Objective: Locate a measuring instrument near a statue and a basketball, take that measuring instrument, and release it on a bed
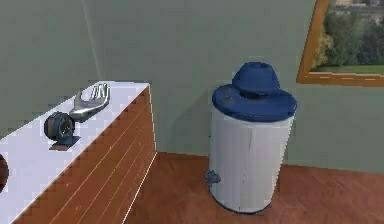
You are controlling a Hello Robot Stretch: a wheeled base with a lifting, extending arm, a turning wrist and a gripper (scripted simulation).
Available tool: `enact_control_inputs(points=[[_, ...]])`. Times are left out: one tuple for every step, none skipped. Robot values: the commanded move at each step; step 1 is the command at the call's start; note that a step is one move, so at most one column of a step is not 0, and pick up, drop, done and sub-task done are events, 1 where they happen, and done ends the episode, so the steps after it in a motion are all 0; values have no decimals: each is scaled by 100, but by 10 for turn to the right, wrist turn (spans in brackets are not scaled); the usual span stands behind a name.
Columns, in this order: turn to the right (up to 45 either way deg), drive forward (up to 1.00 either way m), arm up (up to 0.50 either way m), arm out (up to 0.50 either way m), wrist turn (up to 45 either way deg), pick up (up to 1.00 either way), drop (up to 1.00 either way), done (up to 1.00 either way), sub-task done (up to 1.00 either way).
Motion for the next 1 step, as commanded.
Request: enact_control_inputs(points=[[0, 40, 0, 0, 0, 0, 0, 0, 0]])
